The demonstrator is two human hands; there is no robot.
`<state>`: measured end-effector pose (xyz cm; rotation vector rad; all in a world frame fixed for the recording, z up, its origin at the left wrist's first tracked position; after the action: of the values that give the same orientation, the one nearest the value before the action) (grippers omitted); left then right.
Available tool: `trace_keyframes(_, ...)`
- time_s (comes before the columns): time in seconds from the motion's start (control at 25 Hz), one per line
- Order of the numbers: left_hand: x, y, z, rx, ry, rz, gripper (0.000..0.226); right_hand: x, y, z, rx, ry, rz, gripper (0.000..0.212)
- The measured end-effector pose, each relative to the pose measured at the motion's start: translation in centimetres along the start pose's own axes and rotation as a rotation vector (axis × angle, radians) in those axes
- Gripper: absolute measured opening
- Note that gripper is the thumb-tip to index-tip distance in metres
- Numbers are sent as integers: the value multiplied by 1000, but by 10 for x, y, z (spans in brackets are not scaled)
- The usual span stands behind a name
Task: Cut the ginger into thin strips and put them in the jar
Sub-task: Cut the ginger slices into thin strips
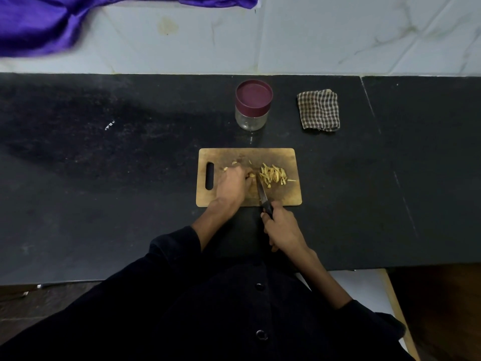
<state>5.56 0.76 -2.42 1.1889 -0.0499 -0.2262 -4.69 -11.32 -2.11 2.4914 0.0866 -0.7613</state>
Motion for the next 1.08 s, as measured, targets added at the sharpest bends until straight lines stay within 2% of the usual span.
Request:
trace_keyframes(0.24, 3, -2, -2, -43, -3, -26, 15, 1, 1, -1, -2, 28, 18, 16)
trace_keyframes(0.6, 6, -4, -6, -88, 29, -17, 14, 15, 3, -19, -135, 147, 79, 16)
trace_keyframes(0.84, 4, -8, -7, -80, 39, -11, 14, 26, 0, -26, -191, 104, 69, 20)
trace_keyframes(1.08, 0, -7, -5, -59, -46, 58, 19, 30, -4, -25, -221, 77, 70, 21)
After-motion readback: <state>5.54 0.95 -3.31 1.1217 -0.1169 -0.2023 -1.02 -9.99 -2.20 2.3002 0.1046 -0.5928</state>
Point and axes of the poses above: each hand's wrist, its own x-axis towards the middle knuckle, its own y-axis out of the back of the hand, z = x × y, the point moved 4 cm from there along x, towards the middle knuckle, and after that the axes turned 10 degrees about x, right-handed, at the moved point
